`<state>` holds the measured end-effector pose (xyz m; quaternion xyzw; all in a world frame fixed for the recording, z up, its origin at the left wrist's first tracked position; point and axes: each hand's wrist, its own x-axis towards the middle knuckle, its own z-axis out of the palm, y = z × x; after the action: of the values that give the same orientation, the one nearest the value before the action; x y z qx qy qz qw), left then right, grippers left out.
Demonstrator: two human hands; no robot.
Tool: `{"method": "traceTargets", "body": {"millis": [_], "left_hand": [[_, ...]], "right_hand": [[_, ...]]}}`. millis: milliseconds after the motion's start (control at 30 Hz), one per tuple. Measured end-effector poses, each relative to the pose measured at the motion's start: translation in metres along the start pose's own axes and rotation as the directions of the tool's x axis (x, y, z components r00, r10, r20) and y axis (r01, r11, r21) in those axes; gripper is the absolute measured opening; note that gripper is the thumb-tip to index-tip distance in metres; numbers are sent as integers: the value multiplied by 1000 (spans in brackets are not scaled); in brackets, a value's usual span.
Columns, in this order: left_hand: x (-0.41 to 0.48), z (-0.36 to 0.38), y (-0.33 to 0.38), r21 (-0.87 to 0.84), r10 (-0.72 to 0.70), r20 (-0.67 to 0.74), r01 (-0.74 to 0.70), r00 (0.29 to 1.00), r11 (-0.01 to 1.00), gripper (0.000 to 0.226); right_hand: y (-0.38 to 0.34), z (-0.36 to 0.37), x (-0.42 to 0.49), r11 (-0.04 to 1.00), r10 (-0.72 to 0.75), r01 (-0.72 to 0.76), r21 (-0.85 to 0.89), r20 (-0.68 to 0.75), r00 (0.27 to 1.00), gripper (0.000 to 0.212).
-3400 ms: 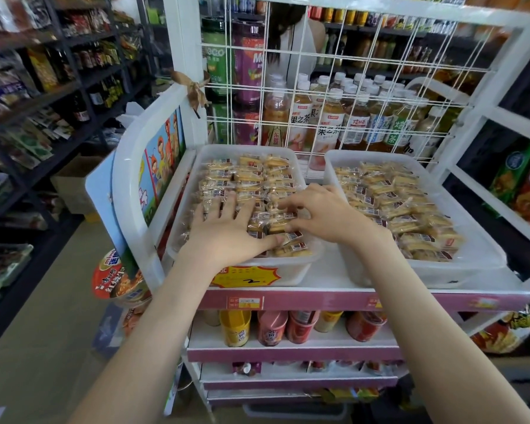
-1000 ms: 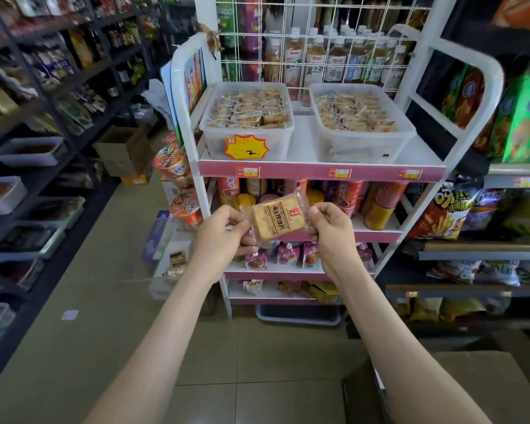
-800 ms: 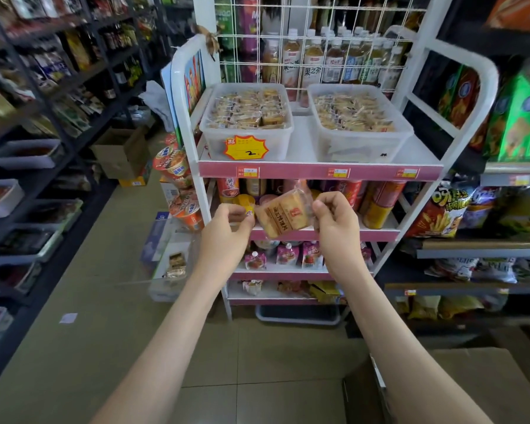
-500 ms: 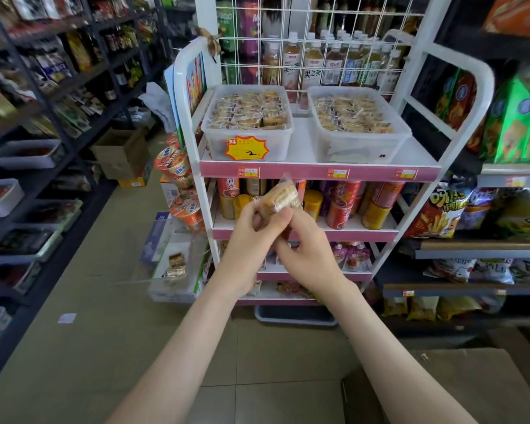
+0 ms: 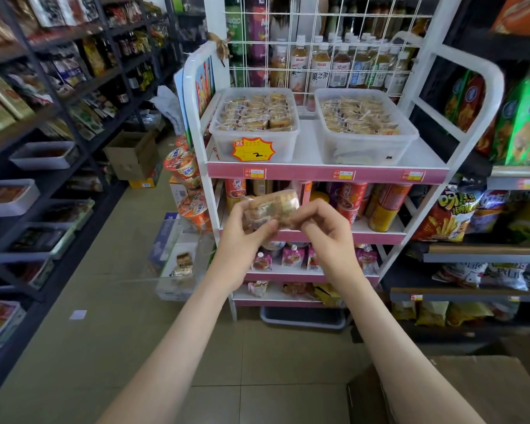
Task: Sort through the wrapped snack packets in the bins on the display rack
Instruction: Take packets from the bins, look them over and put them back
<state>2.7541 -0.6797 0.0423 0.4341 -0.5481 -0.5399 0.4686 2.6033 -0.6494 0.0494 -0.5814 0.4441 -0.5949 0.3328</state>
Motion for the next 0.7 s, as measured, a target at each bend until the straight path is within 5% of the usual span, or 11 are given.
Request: {"method": "traceTargets", "body": {"millis": [133,300,567,700], "left_hand": [[1,-5,-3,-126,-38,2,38,999,991,43],[0,-14,-1,-301,-58,77,79,995,950,52],[0,-16,-2,-399,-61,115,103,991,911,60],[3,-14,-2,-438,-80,141,135,987,889,63]], "right_hand": [[5,1,7,994,110,-110,9,-181,977,23],[11,-4,13,938,344,-339,67,-76,936,21],[8,-6,19,944,328,-320,84,-122,937,15],[7,-10,22,916,348,-325,236,-63,935,16]]}}
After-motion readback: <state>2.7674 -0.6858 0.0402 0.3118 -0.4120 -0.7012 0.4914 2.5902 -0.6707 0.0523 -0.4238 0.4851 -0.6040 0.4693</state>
